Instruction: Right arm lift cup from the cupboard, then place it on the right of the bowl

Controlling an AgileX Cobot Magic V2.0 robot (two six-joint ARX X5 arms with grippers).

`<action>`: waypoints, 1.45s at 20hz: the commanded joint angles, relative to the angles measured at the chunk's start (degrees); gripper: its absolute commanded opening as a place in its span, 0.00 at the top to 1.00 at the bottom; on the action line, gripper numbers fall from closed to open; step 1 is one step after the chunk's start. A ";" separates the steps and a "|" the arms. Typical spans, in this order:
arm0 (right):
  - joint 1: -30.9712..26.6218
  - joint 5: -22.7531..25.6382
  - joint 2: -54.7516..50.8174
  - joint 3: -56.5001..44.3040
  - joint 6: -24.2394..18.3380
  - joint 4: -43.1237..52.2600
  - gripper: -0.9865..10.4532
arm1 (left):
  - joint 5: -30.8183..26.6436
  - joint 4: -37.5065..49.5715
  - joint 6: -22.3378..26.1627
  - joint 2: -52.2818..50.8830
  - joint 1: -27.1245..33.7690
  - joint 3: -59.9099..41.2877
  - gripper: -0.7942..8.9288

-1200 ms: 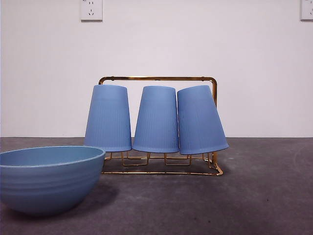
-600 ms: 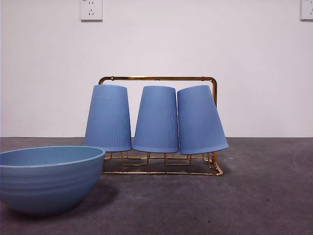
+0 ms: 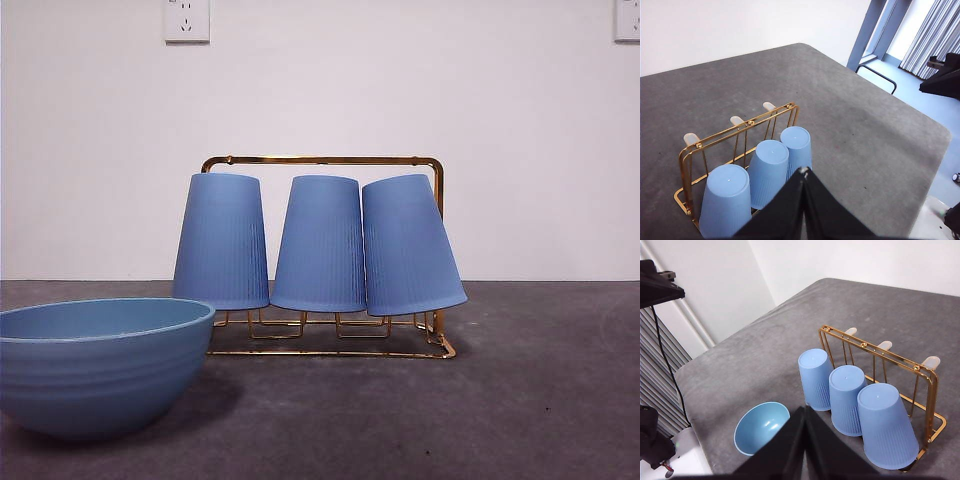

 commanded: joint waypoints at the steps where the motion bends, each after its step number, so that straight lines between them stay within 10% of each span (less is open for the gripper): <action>1: 0.24 0.26 0.22 0.85 -0.81 0.26 0.91 | 0.04 0.74 1.86 0.33 -0.35 1.29 0.90; 13: 0.24 1.66 0.24 0.85 1.33 0.31 0.51 | 0.00 0.68 0.50 0.33 -0.87 1.29 0.39; 29: 6.80 9.90 7.89 7.19 5.33 -6.14 0.47 | -3.48 -8.39 -2.73 -1.42 -1.36 1.29 0.37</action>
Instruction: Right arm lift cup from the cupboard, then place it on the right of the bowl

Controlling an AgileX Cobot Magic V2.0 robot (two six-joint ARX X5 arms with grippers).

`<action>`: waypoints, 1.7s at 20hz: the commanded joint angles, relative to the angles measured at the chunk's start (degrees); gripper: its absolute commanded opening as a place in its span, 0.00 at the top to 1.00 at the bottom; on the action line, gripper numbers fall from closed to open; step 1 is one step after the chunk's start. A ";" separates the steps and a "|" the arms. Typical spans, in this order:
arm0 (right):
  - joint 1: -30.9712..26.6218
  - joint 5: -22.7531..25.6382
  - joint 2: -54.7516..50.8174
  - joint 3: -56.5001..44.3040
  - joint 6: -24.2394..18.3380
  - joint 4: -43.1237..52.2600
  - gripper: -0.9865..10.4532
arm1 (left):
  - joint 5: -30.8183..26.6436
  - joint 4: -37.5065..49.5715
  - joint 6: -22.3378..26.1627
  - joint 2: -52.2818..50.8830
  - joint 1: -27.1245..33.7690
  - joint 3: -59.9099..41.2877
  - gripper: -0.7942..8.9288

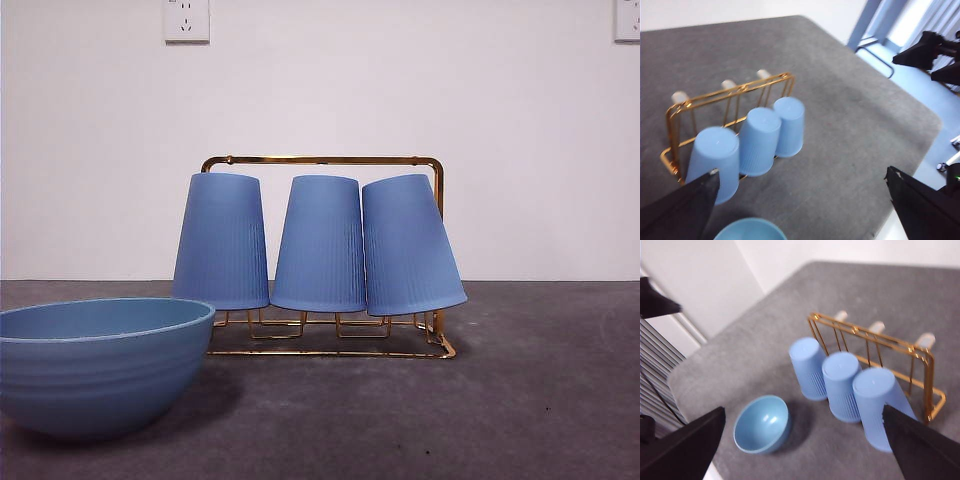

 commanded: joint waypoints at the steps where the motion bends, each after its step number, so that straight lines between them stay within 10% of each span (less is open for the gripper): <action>1: 2.21 3.21 4.31 4.04 0.13 -3.63 0.47 | -2.38 -1.38 -0.26 -0.48 -0.20 1.29 0.37; 27: 20.68 38.47 52.63 42.56 -13.53 -32.83 0.47 | -2.84 -10.25 1.05 -3.21 -1.55 1.27 0.38; 34: 20.65 38.93 58.99 43.98 -17.14 -31.47 0.47 | -2.82 -11.91 1.05 -3.21 -2.71 1.27 0.38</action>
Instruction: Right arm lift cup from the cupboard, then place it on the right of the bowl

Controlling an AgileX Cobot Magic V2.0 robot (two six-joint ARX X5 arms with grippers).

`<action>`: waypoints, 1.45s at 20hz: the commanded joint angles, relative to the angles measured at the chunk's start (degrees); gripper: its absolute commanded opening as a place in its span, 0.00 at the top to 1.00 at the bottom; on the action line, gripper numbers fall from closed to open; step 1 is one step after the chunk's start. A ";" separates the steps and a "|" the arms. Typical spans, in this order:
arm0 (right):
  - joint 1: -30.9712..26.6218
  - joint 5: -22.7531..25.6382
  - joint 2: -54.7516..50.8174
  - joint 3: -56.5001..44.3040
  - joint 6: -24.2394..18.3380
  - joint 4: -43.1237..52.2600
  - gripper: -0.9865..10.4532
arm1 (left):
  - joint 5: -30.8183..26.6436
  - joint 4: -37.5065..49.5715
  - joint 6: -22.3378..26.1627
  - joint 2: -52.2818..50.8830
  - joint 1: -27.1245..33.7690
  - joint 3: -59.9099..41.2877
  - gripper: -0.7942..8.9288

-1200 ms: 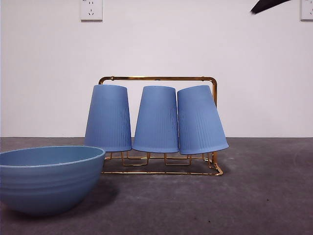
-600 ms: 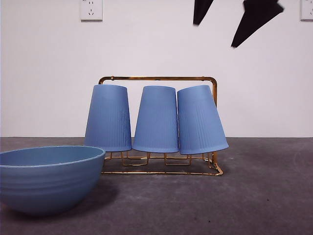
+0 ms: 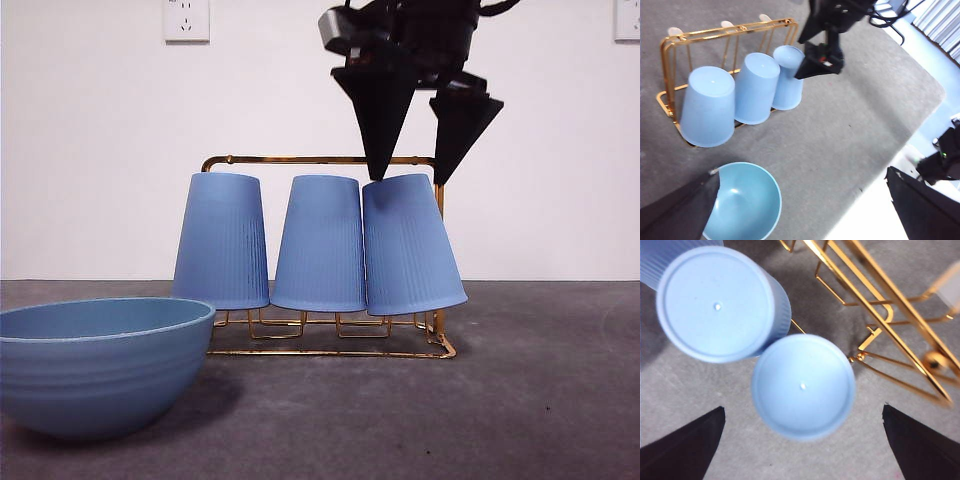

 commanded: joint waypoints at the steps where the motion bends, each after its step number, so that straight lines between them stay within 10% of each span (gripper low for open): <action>1: 0.39 -0.28 2.36 1.33 -2.16 1.68 0.47 | -0.17 0.26 0.59 0.33 -0.68 1.27 0.38; 15: 0.42 -0.24 4.96 1.33 -2.64 3.65 0.69 | -0.17 0.02 0.61 0.33 -1.90 1.27 0.38; 29: 0.94 -0.24 3.76 6.05 -0.98 -0.57 0.69 | -0.17 0.00 0.76 0.33 -2.23 1.27 0.38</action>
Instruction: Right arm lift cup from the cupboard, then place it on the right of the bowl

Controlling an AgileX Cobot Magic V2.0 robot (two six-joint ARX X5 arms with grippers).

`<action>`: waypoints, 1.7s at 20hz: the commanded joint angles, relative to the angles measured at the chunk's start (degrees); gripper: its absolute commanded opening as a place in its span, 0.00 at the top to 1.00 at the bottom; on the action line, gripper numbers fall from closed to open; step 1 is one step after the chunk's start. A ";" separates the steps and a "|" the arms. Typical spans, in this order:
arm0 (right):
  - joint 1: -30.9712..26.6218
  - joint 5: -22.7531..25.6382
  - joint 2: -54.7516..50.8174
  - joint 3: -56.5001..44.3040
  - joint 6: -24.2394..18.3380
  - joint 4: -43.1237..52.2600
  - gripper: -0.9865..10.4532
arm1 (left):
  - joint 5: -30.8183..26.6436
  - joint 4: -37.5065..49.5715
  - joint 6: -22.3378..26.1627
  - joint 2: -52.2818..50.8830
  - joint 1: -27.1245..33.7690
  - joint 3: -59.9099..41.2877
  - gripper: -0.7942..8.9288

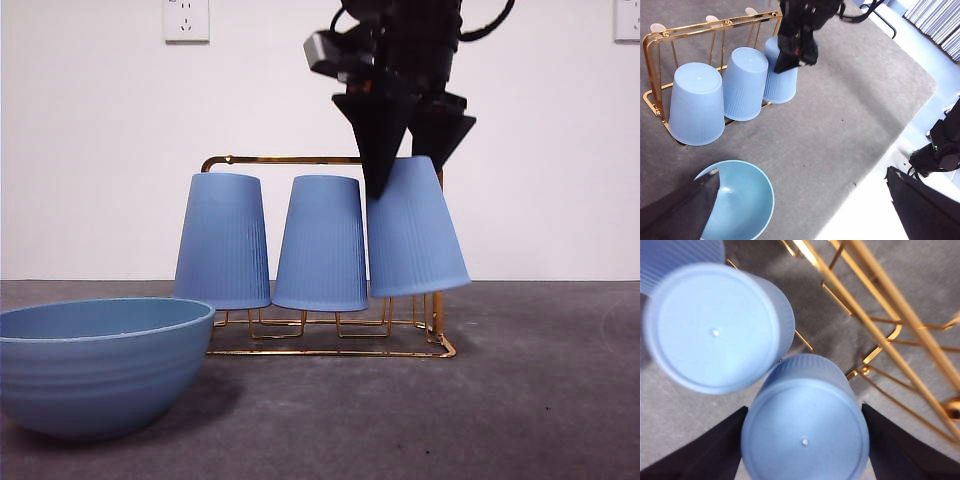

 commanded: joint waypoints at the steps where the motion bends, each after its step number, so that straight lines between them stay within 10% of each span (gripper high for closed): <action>1: 0.98 -0.09 -0.63 2.86 1.07 -0.09 0.69 | -0.17 0.24 0.76 0.33 -0.26 1.27 0.38; 20: 1.25 -7.87 -20.52 1.49 2.75 -2.36 0.73 | 1.27 2.19 -2.29 6.95 -0.26 1.25 0.38; 34: -5.62 -25.88 -52.15 -45.16 16.31 31.76 0.73 | 17.00 23.54 -13.42 16.90 -0.48 -14.93 0.38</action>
